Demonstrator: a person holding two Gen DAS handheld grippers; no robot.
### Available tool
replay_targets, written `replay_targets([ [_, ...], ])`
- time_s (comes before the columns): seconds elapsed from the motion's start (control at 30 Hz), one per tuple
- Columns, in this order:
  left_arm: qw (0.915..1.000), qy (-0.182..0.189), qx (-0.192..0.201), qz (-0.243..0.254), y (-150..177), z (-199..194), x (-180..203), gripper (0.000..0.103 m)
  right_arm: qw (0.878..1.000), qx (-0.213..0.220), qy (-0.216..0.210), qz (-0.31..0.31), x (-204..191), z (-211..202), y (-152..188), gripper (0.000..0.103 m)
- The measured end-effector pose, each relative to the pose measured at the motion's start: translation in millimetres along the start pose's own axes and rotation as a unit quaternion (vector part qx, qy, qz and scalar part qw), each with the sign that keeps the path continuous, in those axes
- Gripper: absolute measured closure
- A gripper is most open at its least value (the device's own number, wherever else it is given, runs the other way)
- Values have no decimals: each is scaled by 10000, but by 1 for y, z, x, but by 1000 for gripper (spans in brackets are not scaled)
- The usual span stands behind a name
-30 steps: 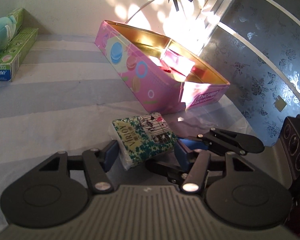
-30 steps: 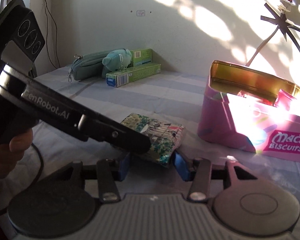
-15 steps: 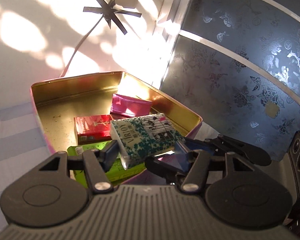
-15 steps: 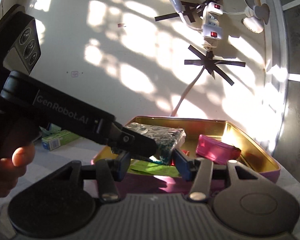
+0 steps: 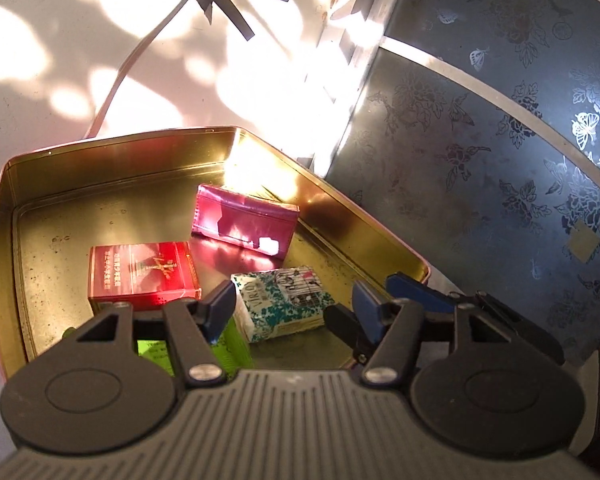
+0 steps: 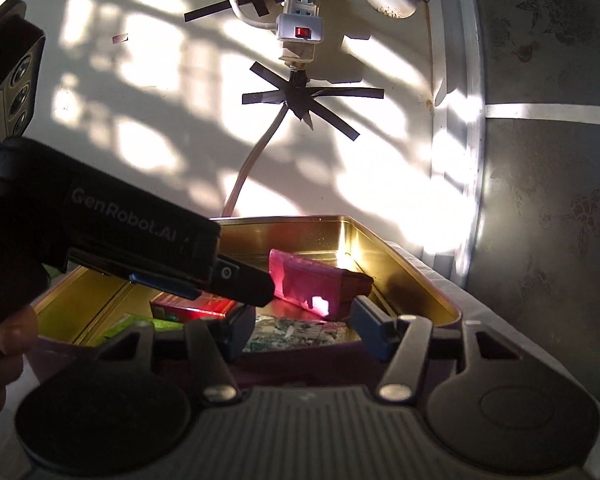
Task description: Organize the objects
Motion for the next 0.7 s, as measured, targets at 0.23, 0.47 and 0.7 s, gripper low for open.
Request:
replay_targets([
  [0.23,9990,-128,334,273,14,-40,13,36,9987,156,46,487,4,-36,11,47],
  [0.47,9966,-313,480,586,57,-75,29,36,9955,-256,40,917,7,-65,36,47],
  [0.7,9928,-943,368,645,97,-91,17,35,9945,-623,-48,842,-6,-80,50,47],
])
Point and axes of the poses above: each gripper's, at about its wrist camera, not at the fingertips, and z roughly the way its jaws point, x to its right, y to its underside, the point moved 2 cm from there along z, roughly the way its jaws point, and after that the axes turned 7 degrees about y, right-handed, at the moved point
